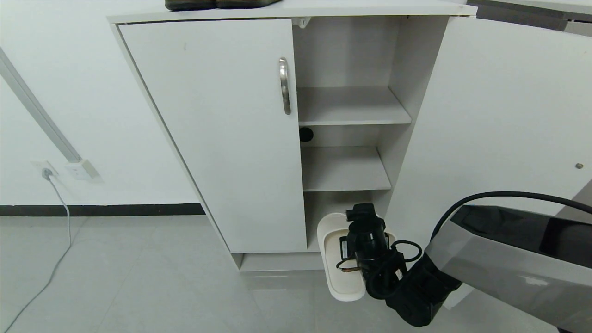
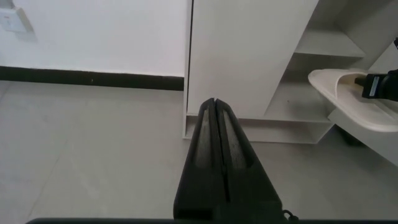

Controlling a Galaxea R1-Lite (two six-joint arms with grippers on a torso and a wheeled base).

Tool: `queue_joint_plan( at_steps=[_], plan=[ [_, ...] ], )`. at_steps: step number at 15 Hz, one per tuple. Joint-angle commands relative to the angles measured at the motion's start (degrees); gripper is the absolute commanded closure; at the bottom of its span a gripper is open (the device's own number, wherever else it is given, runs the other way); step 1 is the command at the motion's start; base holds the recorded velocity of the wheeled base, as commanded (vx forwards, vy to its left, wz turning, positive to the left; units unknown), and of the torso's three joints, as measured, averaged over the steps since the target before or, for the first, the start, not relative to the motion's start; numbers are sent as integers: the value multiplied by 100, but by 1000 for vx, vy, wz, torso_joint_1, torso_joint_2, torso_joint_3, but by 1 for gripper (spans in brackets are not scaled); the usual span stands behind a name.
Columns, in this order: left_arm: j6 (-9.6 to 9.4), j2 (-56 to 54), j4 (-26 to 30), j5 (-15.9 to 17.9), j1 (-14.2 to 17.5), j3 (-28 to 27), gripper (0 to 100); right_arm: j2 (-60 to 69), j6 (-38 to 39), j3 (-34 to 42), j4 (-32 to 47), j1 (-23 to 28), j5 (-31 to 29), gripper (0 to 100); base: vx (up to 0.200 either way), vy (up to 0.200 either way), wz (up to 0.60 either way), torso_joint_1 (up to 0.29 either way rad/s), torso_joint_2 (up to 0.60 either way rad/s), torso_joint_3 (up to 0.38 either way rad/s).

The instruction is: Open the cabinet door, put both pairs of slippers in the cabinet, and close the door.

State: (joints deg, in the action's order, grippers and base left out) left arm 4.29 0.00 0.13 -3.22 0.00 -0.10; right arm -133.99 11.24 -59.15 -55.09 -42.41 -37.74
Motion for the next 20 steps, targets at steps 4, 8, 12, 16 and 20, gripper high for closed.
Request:
queue_joint_plan(
  at_steps=[4,8,12,16,20],
  plan=[
    [2,9,4,-3,0,1,100,-5,-544,255,-1232,-22,-49,100,0,0,0,0,0,0],
    [2,9,-5,-3,0,1,100,-286,-1168,351,-2269,40,-31,100,0,0,0,0,0,0],
    [2,9,4,-3,0,1,100,-277,-1168,325,-2278,58,-31,100,0,0,0,0,0,0],
    [2,9,4,-3,0,1,100,-251,-1159,220,-2331,84,-40,100,0,0,0,0,0,0],
    [2,9,4,-3,0,-8,100,-260,-1159,220,-2322,93,-40,100,100,0,0,0,1,1]
  ],
)
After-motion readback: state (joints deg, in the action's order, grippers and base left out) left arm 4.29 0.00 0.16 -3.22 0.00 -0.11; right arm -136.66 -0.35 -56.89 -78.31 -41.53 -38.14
